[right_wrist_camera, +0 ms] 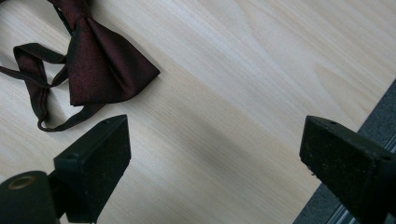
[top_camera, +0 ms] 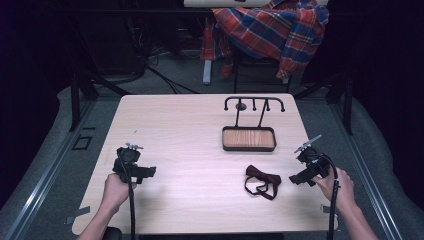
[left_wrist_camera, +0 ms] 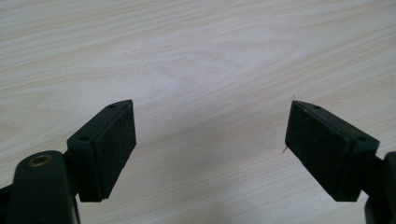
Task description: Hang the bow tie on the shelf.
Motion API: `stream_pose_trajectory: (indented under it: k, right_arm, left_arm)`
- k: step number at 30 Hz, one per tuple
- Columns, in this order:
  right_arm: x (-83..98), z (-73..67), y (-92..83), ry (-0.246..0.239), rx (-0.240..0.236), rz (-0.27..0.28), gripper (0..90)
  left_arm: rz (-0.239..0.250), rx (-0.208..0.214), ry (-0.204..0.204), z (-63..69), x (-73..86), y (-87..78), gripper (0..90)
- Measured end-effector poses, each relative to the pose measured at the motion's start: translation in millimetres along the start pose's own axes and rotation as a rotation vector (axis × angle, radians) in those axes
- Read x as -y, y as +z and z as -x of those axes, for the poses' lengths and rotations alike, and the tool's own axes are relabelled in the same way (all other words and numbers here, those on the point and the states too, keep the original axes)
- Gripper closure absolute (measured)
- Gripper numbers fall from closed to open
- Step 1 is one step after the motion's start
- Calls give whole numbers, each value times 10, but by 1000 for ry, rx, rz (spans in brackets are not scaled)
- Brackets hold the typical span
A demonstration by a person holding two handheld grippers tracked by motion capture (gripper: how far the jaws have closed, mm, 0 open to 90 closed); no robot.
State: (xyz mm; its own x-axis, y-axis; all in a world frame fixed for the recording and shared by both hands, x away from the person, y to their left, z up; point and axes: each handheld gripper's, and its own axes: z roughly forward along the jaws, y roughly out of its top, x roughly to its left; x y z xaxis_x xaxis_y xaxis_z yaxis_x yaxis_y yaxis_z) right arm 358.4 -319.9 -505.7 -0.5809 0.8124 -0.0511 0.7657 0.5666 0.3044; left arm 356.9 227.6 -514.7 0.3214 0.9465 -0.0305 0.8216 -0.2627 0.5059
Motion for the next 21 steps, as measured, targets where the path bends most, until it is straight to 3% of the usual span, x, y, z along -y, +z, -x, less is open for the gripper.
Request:
stream_pose_trajectory:
  k: [4, 5, 6, 9, 15, 16, 17, 18, 21]
  right_arm:
    - [-9, -30, -16, -2, 4, 2, 79]
    - [-5, -53, -16, 9, 5, 33, 78]
    - [-19, -51, -43, -15, 11, 8, 78]
    - [-38, -87, -30, -9, 10, 30, 76]
    - [-113, -123, 0, -52, -5, 14, 63]
    - [-113, -149, 36, -25, -16, 50, 63]
    - [-113, -149, 36, -25, -16, 50, 63]
    - [-160, -146, 44, -61, -18, 4, 60]
    - [-174, -164, 59, -57, -27, 12, 55]
  left_arm:
    - [14, 1, -5, 8, 21, -39, 165]
    - [11, 3, 6, 10, 27, -54, 161]
    - [16, 4, 10, 20, 36, -62, 162]
    - [13, 5, 15, 30, 50, -61, 162]
    - [9, 7, 27, 10, 76, -81, 164]
    - [13, 8, 27, 8, 77, -84, 164]
    - [13, 8, 27, 8, 77, -84, 162]
    - [13, 8, 27, 5, 76, -80, 162]
    - [7, 7, 26, 5, 85, -76, 164]
